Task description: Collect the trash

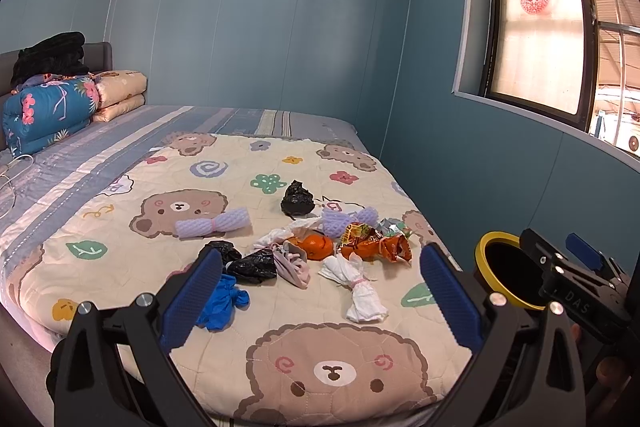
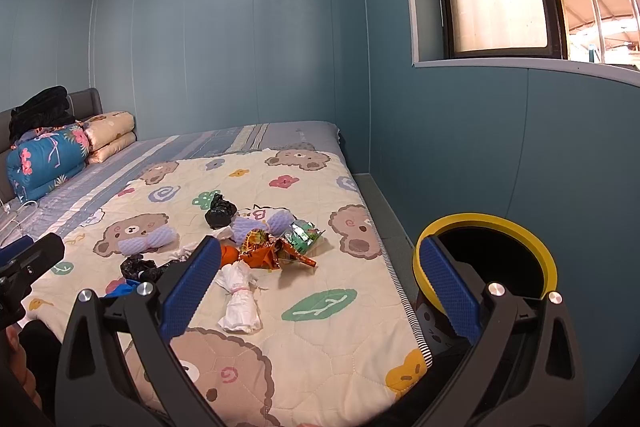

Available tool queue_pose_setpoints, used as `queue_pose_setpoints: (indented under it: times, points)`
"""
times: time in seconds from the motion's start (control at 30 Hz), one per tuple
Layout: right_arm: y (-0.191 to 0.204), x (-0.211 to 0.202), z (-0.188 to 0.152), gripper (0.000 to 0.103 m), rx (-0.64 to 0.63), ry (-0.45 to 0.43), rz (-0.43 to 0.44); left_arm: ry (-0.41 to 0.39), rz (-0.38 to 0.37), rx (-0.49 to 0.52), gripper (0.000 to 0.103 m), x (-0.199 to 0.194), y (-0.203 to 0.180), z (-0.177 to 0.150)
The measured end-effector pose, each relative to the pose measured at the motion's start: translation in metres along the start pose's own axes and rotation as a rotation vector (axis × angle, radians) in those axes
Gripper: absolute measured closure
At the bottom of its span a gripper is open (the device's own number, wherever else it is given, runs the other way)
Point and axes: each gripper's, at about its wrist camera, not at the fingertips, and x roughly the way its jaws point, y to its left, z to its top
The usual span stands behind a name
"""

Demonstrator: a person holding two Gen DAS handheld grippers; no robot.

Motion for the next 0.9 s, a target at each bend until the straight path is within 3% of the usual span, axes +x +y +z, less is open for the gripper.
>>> queue_pose_setpoints:
  times: [0.9]
  points:
    - [0.0029,0.0032,-0.0071,0.008,0.003,0.014,-0.001,0.006,-0.004,-0.007,0.007,0.0038,0.0018,-0.0044]
